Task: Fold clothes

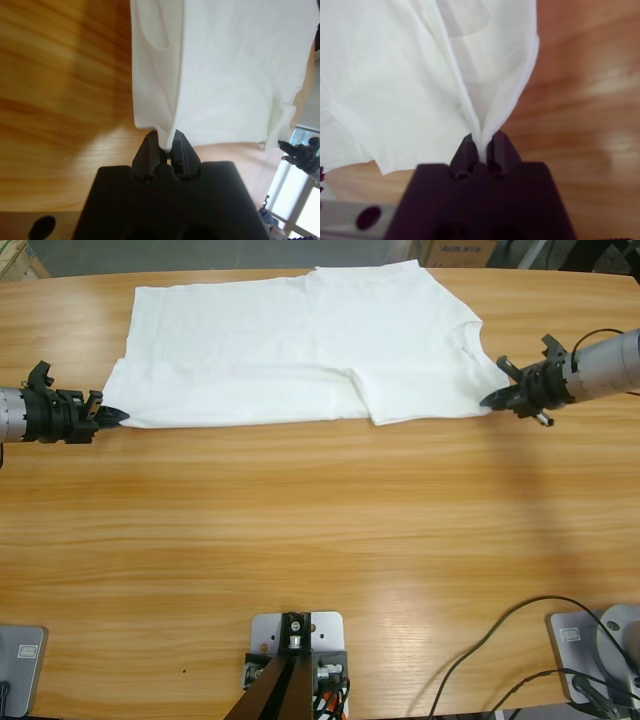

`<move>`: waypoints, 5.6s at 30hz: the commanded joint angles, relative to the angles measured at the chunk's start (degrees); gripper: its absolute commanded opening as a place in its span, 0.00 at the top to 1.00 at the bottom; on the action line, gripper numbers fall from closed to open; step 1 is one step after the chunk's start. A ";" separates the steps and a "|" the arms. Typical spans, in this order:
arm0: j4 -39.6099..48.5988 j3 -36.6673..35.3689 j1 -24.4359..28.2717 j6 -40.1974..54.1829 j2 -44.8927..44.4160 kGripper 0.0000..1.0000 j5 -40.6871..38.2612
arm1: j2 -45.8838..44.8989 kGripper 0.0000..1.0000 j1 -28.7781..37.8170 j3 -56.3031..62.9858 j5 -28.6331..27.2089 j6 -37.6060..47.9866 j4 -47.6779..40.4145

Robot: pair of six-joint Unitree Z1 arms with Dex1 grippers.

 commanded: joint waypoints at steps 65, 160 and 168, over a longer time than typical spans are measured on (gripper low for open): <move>25.10 8.88 -20.93 -20.50 -10.20 1.00 16.00 | -9.80 1.00 25.40 6.22 -8.49 29.07 33.88; 38.60 -23.67 -5.94 6.70 -18.25 0.12 5.70 | -0.91 0.00 2.14 -47.06 14.30 -24.84 50.14; 37.31 -30.25 0.78 7.01 -6.72 0.12 4.01 | 6.19 0.01 1.84 -54.19 19.16 -25.53 50.48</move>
